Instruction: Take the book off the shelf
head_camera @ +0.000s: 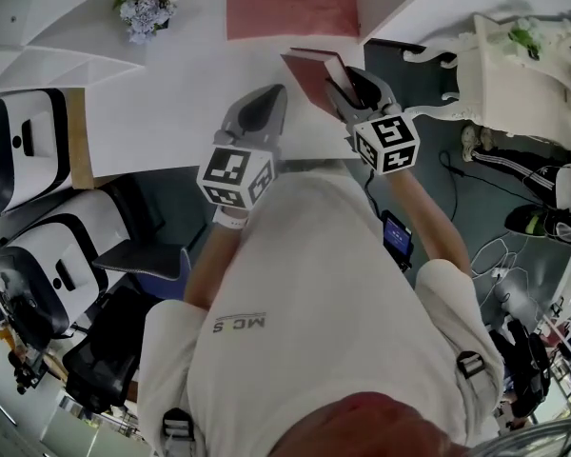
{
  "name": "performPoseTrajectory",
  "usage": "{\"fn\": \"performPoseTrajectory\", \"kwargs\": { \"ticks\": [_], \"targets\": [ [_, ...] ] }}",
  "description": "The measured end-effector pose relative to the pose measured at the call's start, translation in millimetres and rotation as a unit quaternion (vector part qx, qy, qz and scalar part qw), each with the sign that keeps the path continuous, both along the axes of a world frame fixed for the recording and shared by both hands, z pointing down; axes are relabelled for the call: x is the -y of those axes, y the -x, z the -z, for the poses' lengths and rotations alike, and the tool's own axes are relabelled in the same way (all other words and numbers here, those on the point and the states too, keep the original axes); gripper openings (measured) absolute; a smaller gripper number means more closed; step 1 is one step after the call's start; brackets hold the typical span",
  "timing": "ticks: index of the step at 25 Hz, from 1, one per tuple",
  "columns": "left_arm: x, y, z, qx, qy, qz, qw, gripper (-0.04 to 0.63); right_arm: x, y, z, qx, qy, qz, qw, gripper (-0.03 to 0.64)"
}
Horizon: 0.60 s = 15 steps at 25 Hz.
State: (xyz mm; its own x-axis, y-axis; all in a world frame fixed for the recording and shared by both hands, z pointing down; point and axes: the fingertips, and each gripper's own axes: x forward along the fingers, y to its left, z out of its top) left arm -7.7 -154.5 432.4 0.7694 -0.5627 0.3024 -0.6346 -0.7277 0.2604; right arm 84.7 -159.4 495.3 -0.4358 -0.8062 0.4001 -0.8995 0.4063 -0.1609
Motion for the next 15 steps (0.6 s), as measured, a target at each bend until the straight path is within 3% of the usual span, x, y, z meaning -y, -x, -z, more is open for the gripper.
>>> {"fn": "performPoseTrajectory", "kwargs": {
  "ticks": [15],
  "targets": [
    [2.1, 7.2, -5.6, -0.004, 0.004, 0.020, 0.9998, 0.002, -7.4, 16.5, 5.7, 0.020, 0.044, 0.062, 0.997, 0.169]
  ]
}}
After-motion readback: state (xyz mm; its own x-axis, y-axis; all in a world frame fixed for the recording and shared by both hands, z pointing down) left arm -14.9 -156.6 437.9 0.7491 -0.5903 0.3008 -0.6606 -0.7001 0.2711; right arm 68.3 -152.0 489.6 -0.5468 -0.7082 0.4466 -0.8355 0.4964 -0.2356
